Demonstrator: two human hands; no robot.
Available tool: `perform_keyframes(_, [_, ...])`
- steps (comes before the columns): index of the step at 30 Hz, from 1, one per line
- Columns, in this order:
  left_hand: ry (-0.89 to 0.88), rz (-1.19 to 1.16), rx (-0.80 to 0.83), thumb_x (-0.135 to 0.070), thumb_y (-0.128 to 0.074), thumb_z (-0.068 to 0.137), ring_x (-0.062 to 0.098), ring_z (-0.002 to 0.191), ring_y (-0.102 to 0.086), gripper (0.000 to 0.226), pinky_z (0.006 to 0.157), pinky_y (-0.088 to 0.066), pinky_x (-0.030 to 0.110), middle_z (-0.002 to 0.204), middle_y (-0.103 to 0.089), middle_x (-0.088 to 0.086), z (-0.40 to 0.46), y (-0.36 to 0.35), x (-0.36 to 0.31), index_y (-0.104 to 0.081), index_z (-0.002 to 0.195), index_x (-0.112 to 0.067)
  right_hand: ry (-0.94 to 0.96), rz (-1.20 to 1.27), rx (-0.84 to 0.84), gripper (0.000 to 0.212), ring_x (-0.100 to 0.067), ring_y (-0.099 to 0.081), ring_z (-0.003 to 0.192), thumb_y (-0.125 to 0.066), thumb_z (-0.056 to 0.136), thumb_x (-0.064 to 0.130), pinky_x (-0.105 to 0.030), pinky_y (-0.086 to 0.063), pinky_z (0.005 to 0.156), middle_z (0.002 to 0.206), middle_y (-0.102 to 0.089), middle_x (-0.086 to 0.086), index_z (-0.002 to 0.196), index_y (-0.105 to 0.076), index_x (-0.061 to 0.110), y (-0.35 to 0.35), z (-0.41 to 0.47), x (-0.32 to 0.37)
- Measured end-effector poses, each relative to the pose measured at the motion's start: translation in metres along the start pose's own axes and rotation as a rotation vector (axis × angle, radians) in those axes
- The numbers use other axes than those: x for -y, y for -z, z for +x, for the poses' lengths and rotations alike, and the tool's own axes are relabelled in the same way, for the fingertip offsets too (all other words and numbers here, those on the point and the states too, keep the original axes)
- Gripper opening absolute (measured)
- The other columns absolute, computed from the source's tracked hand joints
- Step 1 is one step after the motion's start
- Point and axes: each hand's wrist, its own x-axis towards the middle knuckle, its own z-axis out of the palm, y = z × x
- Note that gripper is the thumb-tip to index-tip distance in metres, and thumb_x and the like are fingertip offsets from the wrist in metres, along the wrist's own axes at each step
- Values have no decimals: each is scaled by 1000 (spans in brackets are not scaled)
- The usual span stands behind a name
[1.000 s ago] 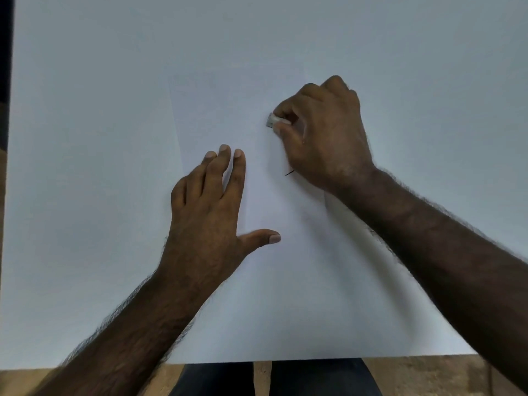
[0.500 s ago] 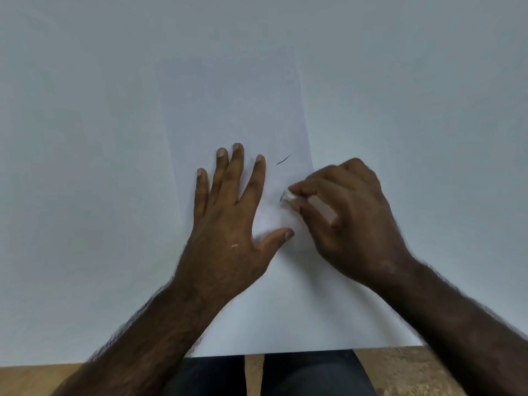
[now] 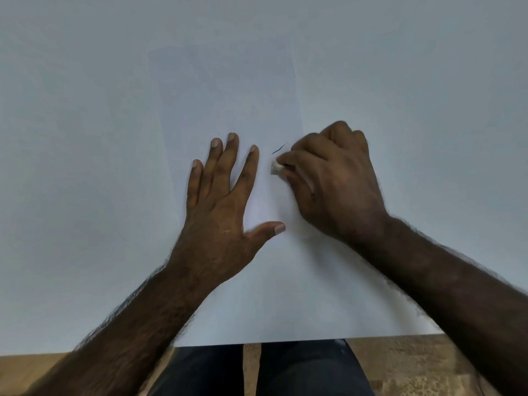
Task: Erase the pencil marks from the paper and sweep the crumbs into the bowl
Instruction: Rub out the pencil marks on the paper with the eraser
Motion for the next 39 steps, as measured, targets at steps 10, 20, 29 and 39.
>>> perform_keyframes(10, [-1,-12,6,-78,-52,91,21,164,19,108,131,14,42,178,15,3,-1,2,-2,-3,171,-23,2,13,42,12,-34,-60,90,-71,100,20,-43,-38,78,102,-74,-2,108,-79,17,6,-50,14])
perform_keyframes(20, [0,-12,13,-80,-50,91,21,164,19,108,131,14,42,178,14,3,-1,3,-3,-3,171,-23,-44,21,16,9,-33,-57,89,-70,102,19,-42,-36,77,102,-73,-2,107,-78,15,9,-50,6])
perform_keyframes(29, [4,1,18,-84,-42,90,22,164,17,108,131,13,44,178,13,5,0,3,-2,-5,171,-23,-71,-50,-76,14,-34,-60,92,-69,103,23,-41,-35,81,99,-75,-4,105,-80,14,-5,1,2])
perform_keyframes(39, [6,-67,-70,-70,-56,94,27,166,6,99,132,0,57,179,-1,11,4,4,-12,-22,169,-16,-135,92,42,15,-32,-58,88,-67,104,23,-48,-46,81,100,-72,-2,108,-79,15,8,-38,-11])
